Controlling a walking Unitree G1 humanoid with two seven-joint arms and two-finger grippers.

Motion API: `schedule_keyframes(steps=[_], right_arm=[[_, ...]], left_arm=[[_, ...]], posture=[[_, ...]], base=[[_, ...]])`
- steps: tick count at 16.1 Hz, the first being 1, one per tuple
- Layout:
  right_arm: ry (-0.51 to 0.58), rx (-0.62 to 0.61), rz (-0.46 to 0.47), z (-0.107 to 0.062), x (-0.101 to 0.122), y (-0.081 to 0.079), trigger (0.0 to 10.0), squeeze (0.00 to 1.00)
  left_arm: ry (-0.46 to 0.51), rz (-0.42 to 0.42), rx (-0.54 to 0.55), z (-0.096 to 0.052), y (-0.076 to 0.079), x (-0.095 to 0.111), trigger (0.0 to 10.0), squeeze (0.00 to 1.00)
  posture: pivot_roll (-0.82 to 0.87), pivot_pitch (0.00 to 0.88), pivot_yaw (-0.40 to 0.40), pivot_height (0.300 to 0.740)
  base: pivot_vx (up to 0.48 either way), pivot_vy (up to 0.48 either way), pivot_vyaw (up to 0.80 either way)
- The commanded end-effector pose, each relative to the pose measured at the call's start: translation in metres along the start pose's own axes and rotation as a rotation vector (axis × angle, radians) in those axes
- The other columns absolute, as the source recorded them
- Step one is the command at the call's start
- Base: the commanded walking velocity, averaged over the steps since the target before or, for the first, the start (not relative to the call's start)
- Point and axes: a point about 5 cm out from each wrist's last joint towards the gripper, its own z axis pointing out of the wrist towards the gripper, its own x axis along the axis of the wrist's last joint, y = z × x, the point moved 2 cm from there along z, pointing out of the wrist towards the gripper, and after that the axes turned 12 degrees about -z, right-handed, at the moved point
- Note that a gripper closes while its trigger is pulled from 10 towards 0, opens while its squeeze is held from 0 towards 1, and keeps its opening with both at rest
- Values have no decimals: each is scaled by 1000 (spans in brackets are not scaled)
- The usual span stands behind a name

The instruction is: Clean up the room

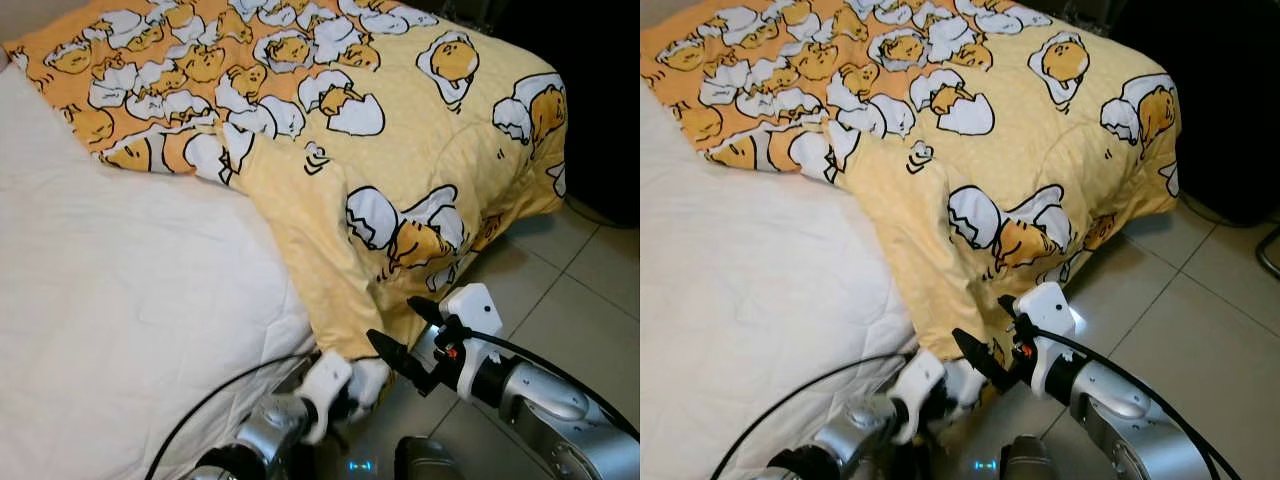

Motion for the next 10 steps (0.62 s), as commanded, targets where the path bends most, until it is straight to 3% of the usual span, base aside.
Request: schedule_keyframes(steps=[1, 5, 8, 10], right_arm=[[-7, 30, 12, 1, -2, -4, 10000, 0], [8, 24, 12, 7, 0, -1, 10000, 0], [15, 16, 11, 7, 1, 0, 10000, 0], [15, 12, 11, 6, 0, 1, 10000, 0]], left_arm=[[84, 8, 40, -6, -11, 16, 10000, 1000], [204, 84, 38, -21, -24, 52, 10000, 1000], [383, 38, 71, -34, -33, 90, 10000, 1000], [461, -1, 183, -40, -50, 113, 10000, 1000]], posture=[[-157, 178, 110, 740], [-151, 169, 123, 740], [-159, 166, 131, 740], [-161, 165, 135, 740]], base=[[0, 0, 0], [0, 0, 0], [0, 0, 0], [0, 0, 0]])
